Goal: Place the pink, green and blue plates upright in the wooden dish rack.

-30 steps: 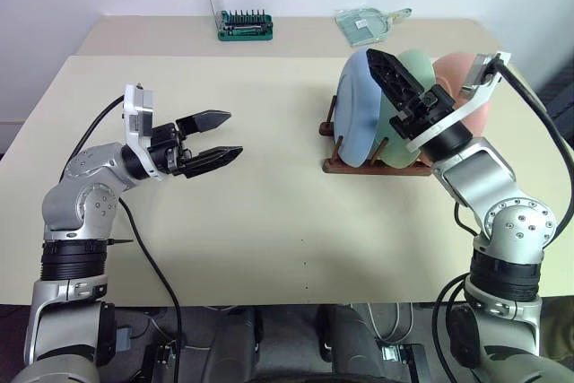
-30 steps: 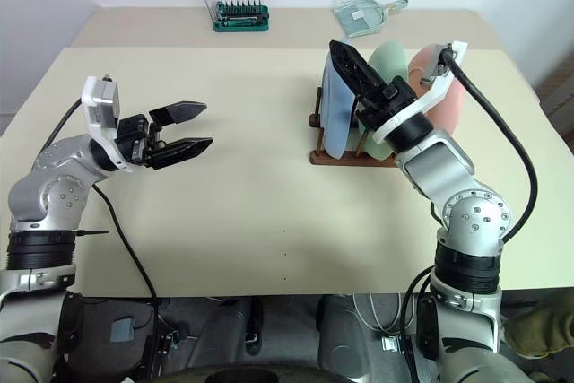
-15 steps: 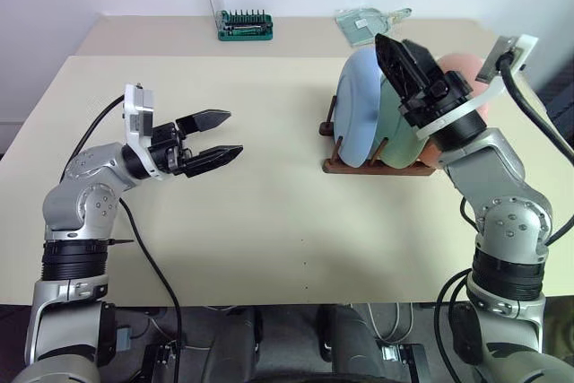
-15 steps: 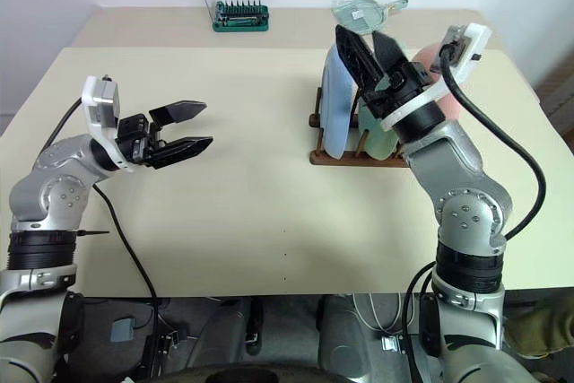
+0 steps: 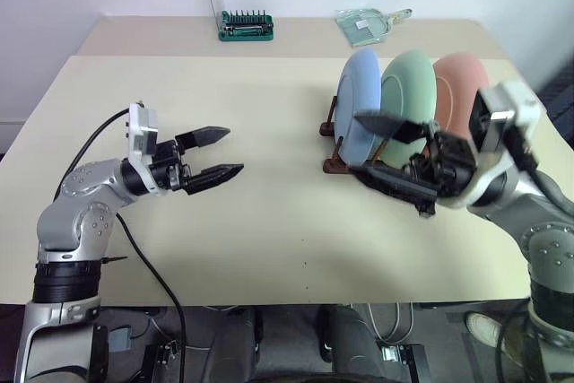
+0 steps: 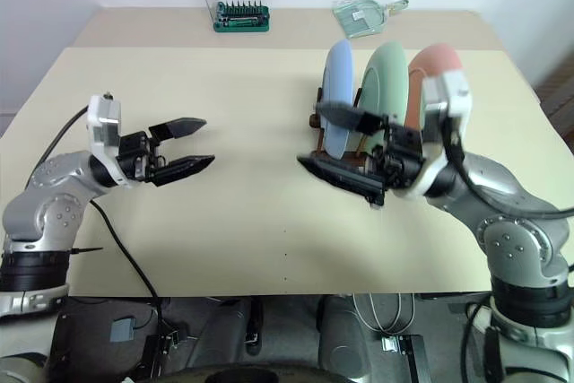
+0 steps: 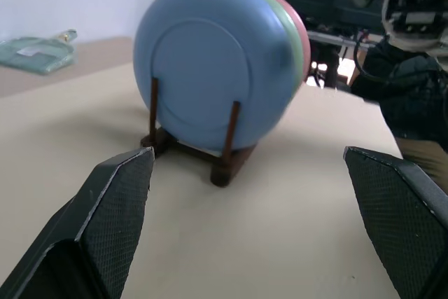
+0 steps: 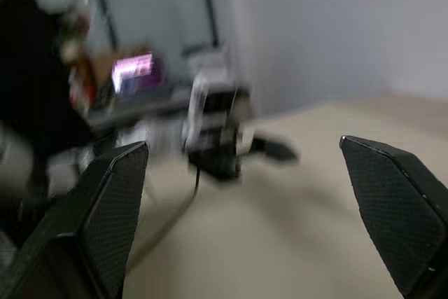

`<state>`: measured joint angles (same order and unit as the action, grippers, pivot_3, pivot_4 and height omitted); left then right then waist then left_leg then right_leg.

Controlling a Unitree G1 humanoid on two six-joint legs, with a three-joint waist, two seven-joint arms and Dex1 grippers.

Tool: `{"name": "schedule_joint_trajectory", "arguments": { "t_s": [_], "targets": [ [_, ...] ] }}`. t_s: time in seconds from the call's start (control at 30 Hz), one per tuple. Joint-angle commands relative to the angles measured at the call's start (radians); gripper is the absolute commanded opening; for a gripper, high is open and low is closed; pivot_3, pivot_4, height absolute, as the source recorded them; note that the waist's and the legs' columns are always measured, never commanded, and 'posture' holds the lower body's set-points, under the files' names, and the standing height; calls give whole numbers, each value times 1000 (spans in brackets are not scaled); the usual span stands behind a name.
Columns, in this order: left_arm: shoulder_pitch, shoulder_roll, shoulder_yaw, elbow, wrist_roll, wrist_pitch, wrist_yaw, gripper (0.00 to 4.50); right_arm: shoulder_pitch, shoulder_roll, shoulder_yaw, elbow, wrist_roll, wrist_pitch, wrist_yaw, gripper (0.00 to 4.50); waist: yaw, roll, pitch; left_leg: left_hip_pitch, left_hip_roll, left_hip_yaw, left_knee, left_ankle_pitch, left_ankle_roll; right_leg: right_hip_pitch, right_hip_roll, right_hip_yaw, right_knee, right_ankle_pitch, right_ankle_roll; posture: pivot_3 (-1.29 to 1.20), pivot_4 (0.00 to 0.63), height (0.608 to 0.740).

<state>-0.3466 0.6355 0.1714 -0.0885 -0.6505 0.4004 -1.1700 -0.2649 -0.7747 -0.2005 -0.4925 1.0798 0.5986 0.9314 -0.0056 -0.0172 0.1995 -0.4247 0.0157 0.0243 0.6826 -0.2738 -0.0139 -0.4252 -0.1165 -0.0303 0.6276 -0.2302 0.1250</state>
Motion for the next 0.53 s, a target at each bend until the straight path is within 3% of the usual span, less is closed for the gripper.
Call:
{"name": "schedule_joint_trajectory", "arguments": {
  "t_s": [0.03, 0.1, 0.27, 0.53],
  "targets": [
    [54, 34, -26, -59, 77, -75, -5, 4500, 77, -80, -17, 71, -199, -155, 191, 4452, 1, 0, 0, 0, 0, 0, 0, 0, 0, 0, 0, 0, 0, 0, 0, 0, 150, 740],
    [77, 49, -27, -63, 71, -67, -19, 4500, 112, -121, -27, 112, -294, -223, 239, 4452, 1, 0, 0, 0, 0, 0, 0, 0, 0, 0, 0, 0, 0, 0, 0, 0, 150, 740],
    [95, 42, -47, -91, 50, -61, -43, 4500, 167, -135, -89, 145, -324, -261, 291, 4452, 1, 0, 0, 1, 0, 0, 0, 0, 0, 0, 0, 0, 0, 0, 0, 0, 150, 740],
    [93, 16, -73, -69, 88, -110, -35, 4500, 158, -90, -65, 123, -353, -264, 243, 4452, 0, 0, 0, 1, 0, 0, 1, 0, 0, 1, 0, 0, 1, 0, 0, 0, 150, 740]
  ]
}}
